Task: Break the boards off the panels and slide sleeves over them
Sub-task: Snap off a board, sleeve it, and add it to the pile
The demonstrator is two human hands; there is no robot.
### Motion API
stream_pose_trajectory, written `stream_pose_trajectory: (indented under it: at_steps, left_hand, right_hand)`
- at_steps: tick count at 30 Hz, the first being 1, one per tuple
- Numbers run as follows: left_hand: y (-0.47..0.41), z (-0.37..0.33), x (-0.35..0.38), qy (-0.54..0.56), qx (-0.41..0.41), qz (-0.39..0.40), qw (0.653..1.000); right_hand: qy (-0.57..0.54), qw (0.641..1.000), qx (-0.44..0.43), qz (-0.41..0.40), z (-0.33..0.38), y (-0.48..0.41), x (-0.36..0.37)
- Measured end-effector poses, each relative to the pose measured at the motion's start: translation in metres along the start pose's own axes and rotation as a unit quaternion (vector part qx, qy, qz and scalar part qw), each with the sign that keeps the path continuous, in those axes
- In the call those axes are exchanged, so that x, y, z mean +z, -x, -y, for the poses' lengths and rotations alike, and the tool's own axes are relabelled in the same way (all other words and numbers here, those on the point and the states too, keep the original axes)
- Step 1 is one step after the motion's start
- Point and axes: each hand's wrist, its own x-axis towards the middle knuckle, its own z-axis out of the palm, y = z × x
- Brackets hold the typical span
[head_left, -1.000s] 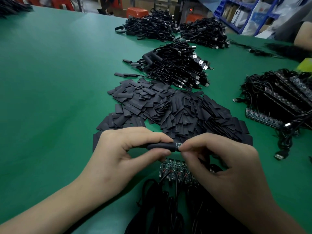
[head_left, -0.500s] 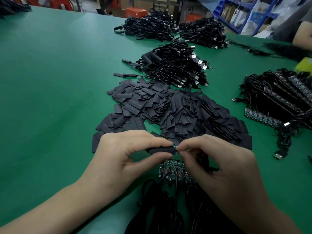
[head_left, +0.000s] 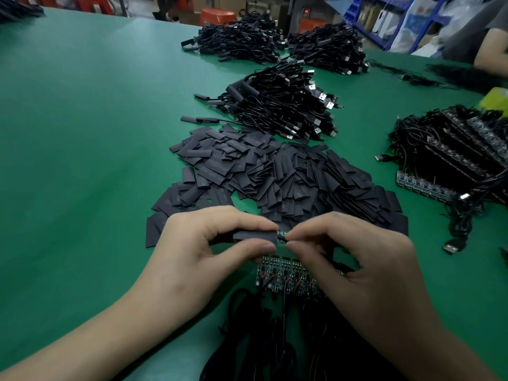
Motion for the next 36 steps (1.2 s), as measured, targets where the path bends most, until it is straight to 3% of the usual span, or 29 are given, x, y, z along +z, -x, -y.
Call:
stream_pose_trajectory:
  at_steps: [6, 14, 23, 29, 36]
  left_hand:
    - [0.0020, -0.0005, 0.0013, 0.055, -0.017, 0.003, 0.998]
    - [0.0013, -0.0020, 0.0012, -0.001, 0.007, 0.008, 1.000]
    - [0.0013, -0.0009, 0.0007, 0.008, 0.008, 0.013, 1.000]
    - [0.0009, -0.0013, -0.0002, 0.086, -0.025, -0.010, 0.996]
    - [0.0020, -0.0015, 0.0000, 0.098, -0.027, -0.009, 0.995]
  right_hand:
    - [0.015, 1.000, -0.020, 0.005, -0.0015, 0.0001, 0.0014]
    - [-0.008, 1.000, -0.011, 0.007, 0.0008, 0.0014, 0.0043]
    - [-0.008, 1.000, -0.003, 0.010, 0.0011, 0.0022, 0.0059]
    - [-0.033, 0.999, 0.013, -0.011, 0.0041, 0.0011, 0.0027]
    - [-0.025, 1.000, 0.001, -0.007, 0.0031, 0.0010, 0.0018]
